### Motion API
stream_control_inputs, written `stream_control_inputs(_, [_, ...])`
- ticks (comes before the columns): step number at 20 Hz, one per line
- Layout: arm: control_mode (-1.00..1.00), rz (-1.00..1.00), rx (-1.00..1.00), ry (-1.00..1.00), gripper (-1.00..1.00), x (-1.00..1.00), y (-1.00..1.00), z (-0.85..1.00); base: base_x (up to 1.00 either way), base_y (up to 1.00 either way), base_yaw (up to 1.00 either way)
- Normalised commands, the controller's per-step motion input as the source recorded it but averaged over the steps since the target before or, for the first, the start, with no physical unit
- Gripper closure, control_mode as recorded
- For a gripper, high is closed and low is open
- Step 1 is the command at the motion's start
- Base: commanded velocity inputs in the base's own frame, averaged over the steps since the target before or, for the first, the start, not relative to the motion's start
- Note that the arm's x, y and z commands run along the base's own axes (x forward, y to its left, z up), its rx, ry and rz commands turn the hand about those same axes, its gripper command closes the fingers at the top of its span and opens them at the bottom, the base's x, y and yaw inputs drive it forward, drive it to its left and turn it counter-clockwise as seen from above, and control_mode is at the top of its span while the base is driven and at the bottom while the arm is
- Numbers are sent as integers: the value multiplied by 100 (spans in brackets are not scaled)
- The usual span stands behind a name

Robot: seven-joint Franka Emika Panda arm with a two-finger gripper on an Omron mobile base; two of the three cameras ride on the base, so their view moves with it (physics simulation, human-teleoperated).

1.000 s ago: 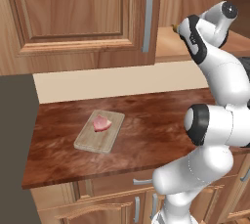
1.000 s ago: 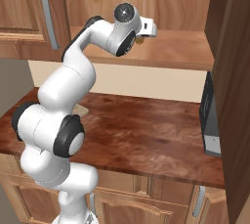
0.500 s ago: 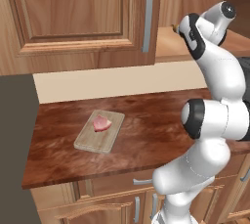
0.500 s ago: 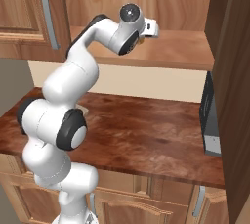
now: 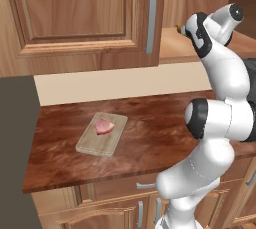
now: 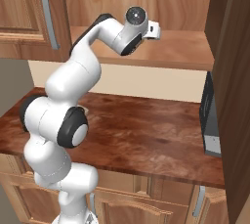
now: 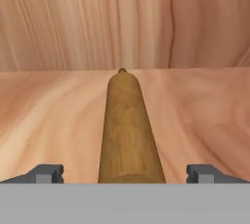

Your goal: Open the cabinet, retrieve the rolling pin, and place it next to the meat on the cutting board to prepare for tenderizing.

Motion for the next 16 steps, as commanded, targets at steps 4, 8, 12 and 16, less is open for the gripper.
stream_control_inputs(4, [-100, 5, 2, 0, -100, 13, -1, -10, 0, 0, 0])
stream_control_inputs(8, [-100, 4, 1, 0, -100, 19, 0, -10, 0, 0, 0])
stream_control_inputs(12, [-100, 4, 1, 0, -100, 22, 0, -8, 0, 0, 0])
stream_control_inputs(16, [-100, 4, 1, 0, -100, 19, 0, -7, 0, 0, 0])
